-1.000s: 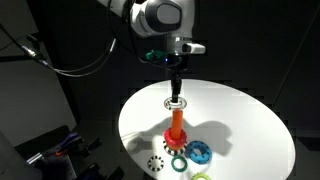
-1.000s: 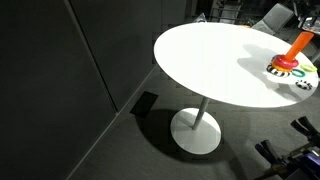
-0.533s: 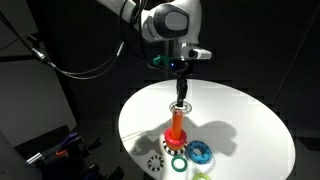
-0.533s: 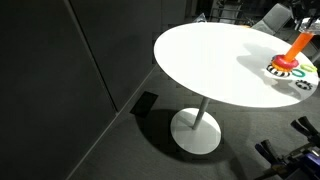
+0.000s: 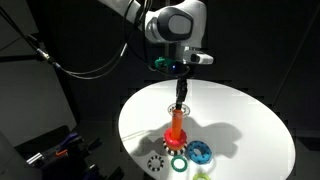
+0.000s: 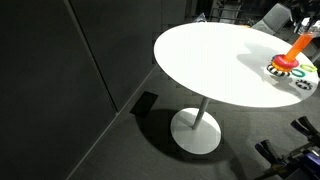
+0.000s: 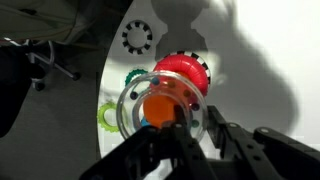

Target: Put the clear ring on the orange stand

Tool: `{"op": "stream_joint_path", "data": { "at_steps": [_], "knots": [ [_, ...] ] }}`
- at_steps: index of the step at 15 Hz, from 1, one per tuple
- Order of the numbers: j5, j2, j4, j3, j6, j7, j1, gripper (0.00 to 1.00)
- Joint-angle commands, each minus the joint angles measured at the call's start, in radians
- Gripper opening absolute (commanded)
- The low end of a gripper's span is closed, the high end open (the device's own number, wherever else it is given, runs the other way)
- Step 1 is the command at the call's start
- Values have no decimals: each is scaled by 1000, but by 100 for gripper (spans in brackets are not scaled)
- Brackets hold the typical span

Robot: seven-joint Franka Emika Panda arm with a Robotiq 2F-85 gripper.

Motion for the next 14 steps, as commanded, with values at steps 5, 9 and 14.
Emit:
{"op": "stream_joint_path", "data": {
  "at_steps": [5, 9, 14],
  "knots": [
    [74, 31, 61, -3, -84, -71, -35, 9],
    [78, 29, 60, -5, -84, -74, -40, 55],
    [74, 30, 57, -8, -82, -69, -39, 89]
  ]
}}
